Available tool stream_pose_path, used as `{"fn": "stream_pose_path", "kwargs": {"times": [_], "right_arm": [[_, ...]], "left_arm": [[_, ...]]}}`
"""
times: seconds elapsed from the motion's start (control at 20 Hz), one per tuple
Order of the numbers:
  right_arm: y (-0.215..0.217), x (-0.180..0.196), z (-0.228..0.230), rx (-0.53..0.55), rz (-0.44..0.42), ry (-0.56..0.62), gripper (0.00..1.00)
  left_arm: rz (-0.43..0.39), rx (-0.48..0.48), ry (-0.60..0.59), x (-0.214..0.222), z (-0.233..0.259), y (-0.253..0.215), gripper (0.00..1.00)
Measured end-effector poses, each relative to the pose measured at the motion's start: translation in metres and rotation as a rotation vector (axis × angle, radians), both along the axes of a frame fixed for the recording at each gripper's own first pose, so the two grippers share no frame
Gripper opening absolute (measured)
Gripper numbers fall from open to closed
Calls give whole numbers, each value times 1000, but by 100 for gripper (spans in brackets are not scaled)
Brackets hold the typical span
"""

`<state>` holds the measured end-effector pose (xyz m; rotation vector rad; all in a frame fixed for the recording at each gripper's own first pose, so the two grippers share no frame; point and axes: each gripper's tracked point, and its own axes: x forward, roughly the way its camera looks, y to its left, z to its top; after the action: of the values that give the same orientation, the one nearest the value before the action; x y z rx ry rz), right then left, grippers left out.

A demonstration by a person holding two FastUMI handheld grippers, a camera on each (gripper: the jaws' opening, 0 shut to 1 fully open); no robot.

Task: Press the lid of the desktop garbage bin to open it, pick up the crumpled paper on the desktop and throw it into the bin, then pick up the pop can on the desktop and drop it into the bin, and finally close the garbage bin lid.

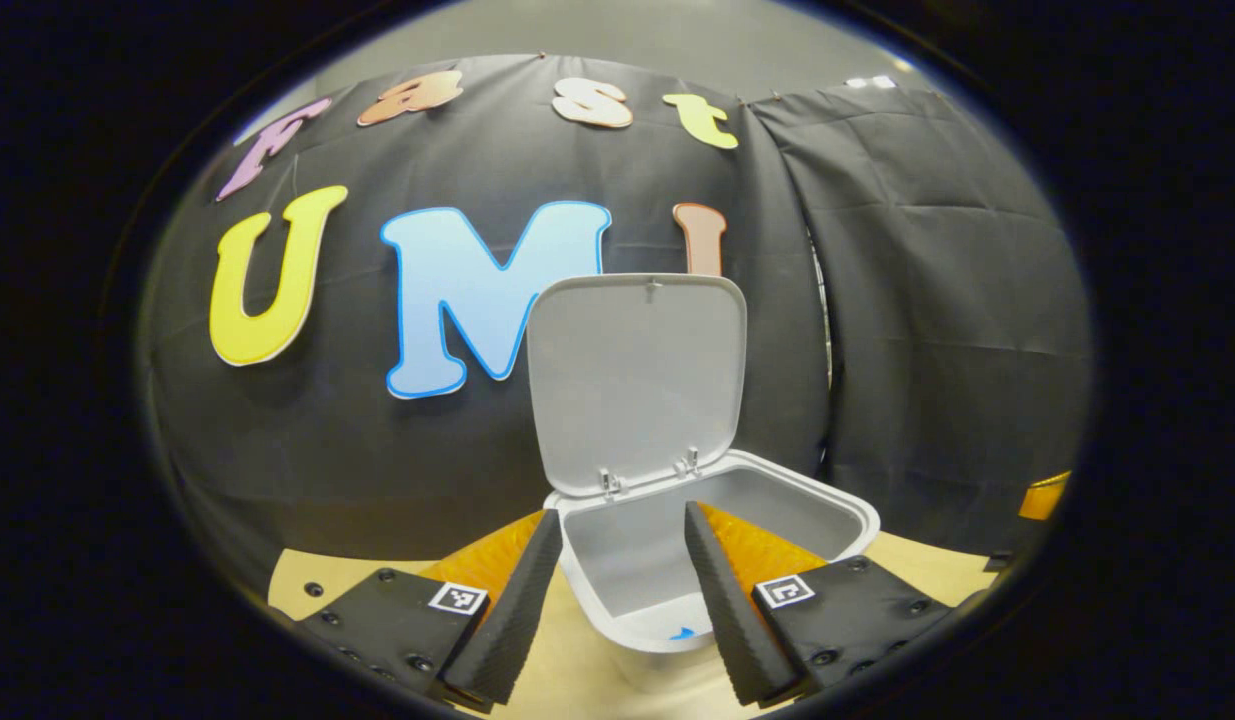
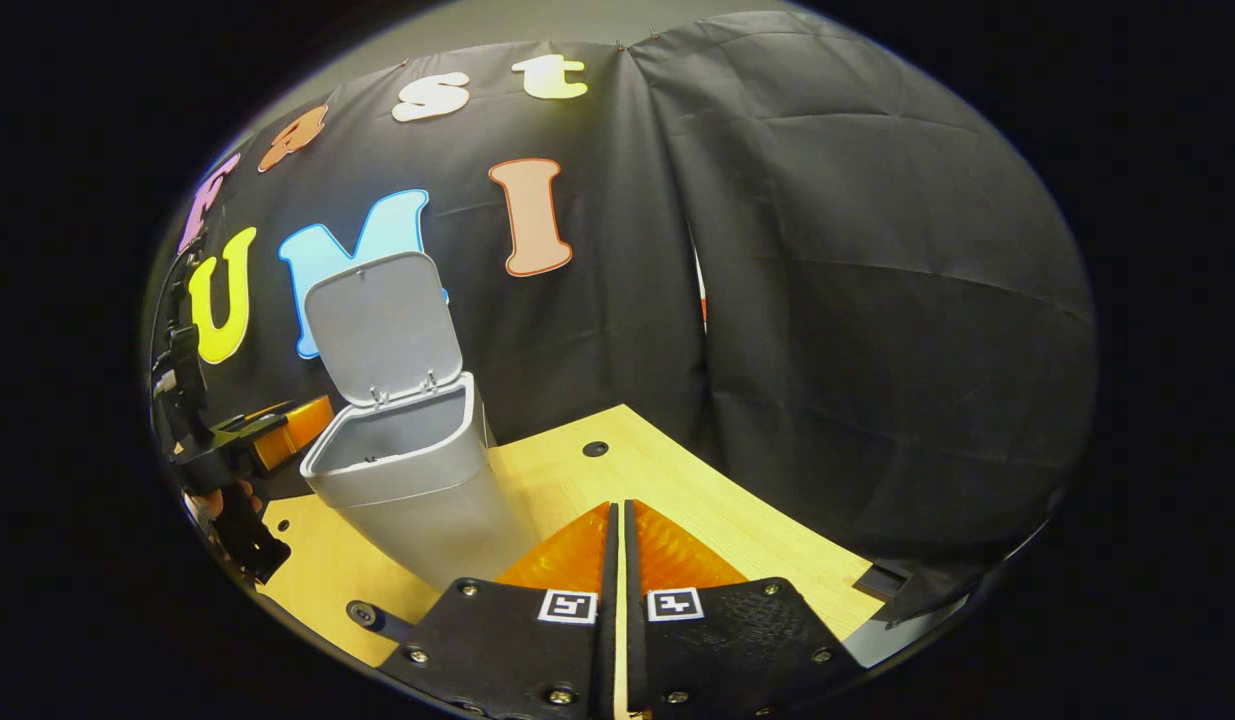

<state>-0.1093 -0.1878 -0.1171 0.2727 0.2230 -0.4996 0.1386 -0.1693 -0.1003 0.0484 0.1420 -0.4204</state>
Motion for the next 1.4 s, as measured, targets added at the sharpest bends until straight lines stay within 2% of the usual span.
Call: {"fn": "stream_pose_path", "kwargs": {"times": [0.25,0.55,1.4], "right_arm": [[11,7,-2,-3,38,6,4],[34,28,-2,-8,123,11,4],[142,84,-18,-5,390,42,5]], "left_arm": [[53,-4,4,0,1,29,86],[149,0,13,-3,-1,81,86],[439,14,32,-52,-6,249,86]]}}
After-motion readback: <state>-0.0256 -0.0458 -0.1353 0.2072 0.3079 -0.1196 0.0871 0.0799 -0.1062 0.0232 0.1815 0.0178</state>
